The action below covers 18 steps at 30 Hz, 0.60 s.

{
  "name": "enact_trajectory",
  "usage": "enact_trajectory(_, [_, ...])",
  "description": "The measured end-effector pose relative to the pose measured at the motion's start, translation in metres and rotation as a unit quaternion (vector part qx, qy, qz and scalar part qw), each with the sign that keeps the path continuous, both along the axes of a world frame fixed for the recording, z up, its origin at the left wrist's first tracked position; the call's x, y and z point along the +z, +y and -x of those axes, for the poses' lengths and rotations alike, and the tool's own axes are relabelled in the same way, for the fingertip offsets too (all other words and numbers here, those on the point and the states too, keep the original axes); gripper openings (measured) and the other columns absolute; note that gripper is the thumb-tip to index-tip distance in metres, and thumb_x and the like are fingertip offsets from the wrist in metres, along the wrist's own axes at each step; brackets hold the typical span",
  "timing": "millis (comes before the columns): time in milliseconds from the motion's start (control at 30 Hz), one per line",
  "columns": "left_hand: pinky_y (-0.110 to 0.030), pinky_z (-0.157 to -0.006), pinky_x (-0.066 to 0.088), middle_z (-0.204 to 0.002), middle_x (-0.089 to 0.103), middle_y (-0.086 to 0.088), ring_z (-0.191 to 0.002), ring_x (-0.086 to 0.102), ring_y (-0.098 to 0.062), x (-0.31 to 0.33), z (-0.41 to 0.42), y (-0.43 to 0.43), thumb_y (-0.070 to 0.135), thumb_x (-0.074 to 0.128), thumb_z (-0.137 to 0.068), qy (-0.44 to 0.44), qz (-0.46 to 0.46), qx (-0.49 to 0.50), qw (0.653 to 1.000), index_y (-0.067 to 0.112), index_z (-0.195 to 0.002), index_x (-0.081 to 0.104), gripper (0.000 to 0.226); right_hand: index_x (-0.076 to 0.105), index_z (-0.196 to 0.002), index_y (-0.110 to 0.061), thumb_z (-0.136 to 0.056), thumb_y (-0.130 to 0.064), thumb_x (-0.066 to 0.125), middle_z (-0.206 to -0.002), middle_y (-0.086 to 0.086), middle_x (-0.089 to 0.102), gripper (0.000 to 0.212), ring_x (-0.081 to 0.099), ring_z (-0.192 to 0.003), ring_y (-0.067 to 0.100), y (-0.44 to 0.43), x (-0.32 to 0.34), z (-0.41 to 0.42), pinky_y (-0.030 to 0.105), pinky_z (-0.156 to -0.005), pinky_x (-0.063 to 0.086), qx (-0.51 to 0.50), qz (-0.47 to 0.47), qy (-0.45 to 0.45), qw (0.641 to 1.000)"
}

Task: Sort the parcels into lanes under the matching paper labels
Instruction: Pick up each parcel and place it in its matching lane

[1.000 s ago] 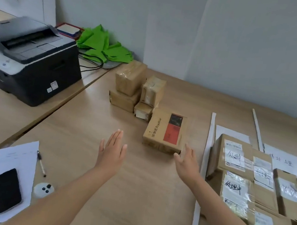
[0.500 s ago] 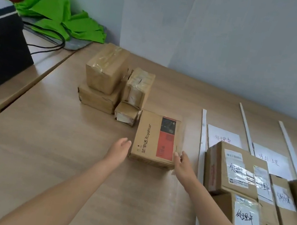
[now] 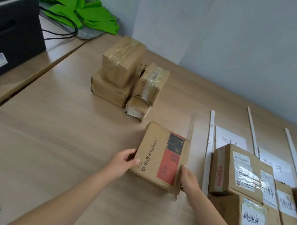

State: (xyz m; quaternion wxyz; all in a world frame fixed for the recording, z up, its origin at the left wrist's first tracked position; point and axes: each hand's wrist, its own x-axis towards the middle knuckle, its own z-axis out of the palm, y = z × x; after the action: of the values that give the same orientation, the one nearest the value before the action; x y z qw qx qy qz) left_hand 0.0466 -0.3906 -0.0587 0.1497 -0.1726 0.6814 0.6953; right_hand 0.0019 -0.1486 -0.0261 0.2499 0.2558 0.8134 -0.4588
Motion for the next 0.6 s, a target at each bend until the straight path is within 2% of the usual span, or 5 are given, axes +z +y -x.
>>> enact_trajectory(100, [-0.006, -0.081, 0.048, -0.128, 0.06, -0.006, -0.084, 0.063, 0.019, -0.003, -0.029, -0.005, -0.009, 0.065, -0.088, 0.003, 0.001, -0.009, 1.0, 0.001, -0.133, 0.053, 0.048, 0.058, -0.107, -0.016, -0.108, -0.041, 0.024, -0.113, 0.016, 0.062, 0.042, 0.06, -0.106, 0.029, 0.0, 0.006, -0.029, 0.048, -0.098, 0.051, 0.021, 0.007, -0.007, 1.0])
enact_trajectory(233, [-0.015, -0.096, 0.049, -0.128, 0.061, -0.01, -0.087, 0.063, 0.017, 0.005, -0.06, -0.005, -0.009, 0.068, -0.085, 0.013, 0.012, 0.016, 1.0, -0.002, -0.134, 0.053, 0.052, 0.056, -0.111, -0.021, -0.108, -0.041, 0.023, -0.113, 0.009, 0.062, 0.039, 0.06, -0.1, 0.02, 0.003, 0.029, -0.058, 0.036, -0.083, 0.051, 0.041, 0.044, -0.004, 0.998])
enact_trajectory(433, [-0.006, -0.08, 0.05, -0.129, 0.059, -0.005, -0.113, 0.058, -0.011, 0.072, -0.092, 0.016, -0.008, 0.067, -0.086, 0.066, 0.02, 0.072, 0.995, -0.001, -0.136, 0.051, 0.053, 0.056, -0.102, -0.022, -0.109, -0.039, 0.023, -0.098, 0.005, 0.064, 0.039, 0.062, -0.09, 0.015, 0.029, 0.091, -0.081, 0.026, -0.069, 0.049, 0.06, 0.096, 0.066, 0.991])
enact_trajectory(500, [-0.009, -0.085, 0.049, -0.133, 0.06, -0.004, -0.111, 0.062, -0.005, 0.09, -0.102, 0.025, -0.006, 0.065, -0.088, 0.087, 0.025, 0.065, 0.994, 0.001, -0.137, 0.052, 0.051, 0.057, -0.112, -0.024, -0.109, -0.04, 0.023, -0.1, 0.006, 0.066, 0.038, 0.065, -0.093, 0.016, 0.043, 0.109, -0.09, 0.027, -0.07, 0.05, 0.052, 0.123, 0.102, 0.986])
enact_trajectory(600, [-0.013, -0.089, 0.05, -0.117, 0.07, 0.009, -0.105, 0.064, 0.004, 0.112, -0.124, 0.04, -0.005, 0.064, -0.09, 0.091, 0.046, 0.068, 0.992, 0.013, -0.131, 0.058, 0.045, 0.053, -0.125, -0.024, -0.109, -0.028, 0.032, -0.099, 0.008, 0.068, 0.026, 0.07, -0.088, 0.018, 0.065, 0.123, -0.109, 0.025, -0.065, 0.055, 0.046, 0.164, 0.17, 0.971])
